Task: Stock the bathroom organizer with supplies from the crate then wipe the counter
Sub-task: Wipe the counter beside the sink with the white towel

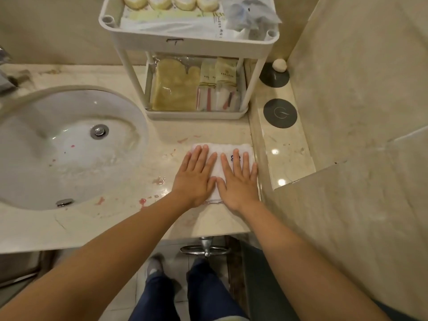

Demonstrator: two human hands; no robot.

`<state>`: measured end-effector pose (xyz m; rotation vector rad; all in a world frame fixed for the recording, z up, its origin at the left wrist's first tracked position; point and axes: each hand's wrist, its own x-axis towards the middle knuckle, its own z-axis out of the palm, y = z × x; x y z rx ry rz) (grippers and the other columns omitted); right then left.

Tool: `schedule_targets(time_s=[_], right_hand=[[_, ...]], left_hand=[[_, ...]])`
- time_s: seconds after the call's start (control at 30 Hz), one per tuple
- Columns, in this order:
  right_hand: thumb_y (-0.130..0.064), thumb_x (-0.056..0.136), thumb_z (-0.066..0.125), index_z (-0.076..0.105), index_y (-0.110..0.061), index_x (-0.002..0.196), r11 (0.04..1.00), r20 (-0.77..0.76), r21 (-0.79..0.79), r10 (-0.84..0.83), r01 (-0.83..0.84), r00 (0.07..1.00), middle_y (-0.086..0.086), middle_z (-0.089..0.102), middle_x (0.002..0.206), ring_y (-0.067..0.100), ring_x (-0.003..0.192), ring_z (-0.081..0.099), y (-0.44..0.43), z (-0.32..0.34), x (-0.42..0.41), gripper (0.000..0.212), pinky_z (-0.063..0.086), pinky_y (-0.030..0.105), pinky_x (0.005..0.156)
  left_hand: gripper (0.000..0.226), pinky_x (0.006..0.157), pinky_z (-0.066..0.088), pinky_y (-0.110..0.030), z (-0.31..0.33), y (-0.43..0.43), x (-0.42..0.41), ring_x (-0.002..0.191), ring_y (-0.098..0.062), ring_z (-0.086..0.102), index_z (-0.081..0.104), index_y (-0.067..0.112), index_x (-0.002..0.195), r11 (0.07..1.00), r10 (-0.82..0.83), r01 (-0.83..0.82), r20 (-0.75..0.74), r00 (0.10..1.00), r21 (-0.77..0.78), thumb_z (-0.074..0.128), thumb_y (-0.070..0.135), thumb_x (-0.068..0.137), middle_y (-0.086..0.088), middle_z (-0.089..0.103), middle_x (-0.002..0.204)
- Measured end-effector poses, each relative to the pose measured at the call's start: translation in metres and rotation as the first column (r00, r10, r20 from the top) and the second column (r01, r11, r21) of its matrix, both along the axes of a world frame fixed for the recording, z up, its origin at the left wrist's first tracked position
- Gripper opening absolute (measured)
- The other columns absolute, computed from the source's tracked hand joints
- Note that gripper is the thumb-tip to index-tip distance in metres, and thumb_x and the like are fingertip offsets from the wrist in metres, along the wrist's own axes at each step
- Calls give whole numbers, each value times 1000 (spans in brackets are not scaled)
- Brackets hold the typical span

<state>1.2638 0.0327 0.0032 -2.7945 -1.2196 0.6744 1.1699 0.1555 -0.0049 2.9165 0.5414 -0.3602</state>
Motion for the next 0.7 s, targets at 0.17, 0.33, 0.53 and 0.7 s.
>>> schedule_targets(time_s=[0.17, 0.33, 0.53, 0.7], right_hand=[[-48, 100, 21, -21, -35, 150, 1000, -46, -26, 8, -9, 999, 3, -34, 157, 25, 141, -37, 0, 2, 3, 67, -19, 52, 116], [-49, 100, 25, -26, -33, 148, 995, -94, -82, 47, -55, 994, 4, -38, 154, 27, 139, -39, 1, 8, 5, 72, -20, 52, 115], [-50, 100, 27, -26, -35, 148, 990, -139, -104, 84, -99, 987, 0, -41, 152, 25, 138, -41, -6, 12, 0, 73, -21, 49, 115], [-52, 100, 28, -26, -35, 148, 987, -155, -137, 67, -89, 986, -1, -42, 151, 25, 137, -42, -5, 13, -9, 74, -20, 50, 115]], left_hand=[[66, 119, -15, -43, 3, 3, 2, 142, -25, -32, -26, 19, 145, 1000, -25, 25, -48, 999, -1, 5, 52, 99, -11, -30, 156], [70, 119, -15, -43, 8, 8, 0, 141, -26, -33, -28, 18, 145, 997, -78, 78, -95, 992, 1, 6, 56, 97, -12, -32, 155], [73, 118, -17, -42, 11, 15, -9, 142, -26, -32, -27, 18, 146, 988, -144, 149, -135, 980, 32, 6, 60, 96, -11, -32, 155], [73, 115, -18, -41, 14, 19, -16, 141, -26, -32, -29, 19, 145, 983, -172, 181, -172, 970, 35, 5, 62, 96, -10, -33, 154]])
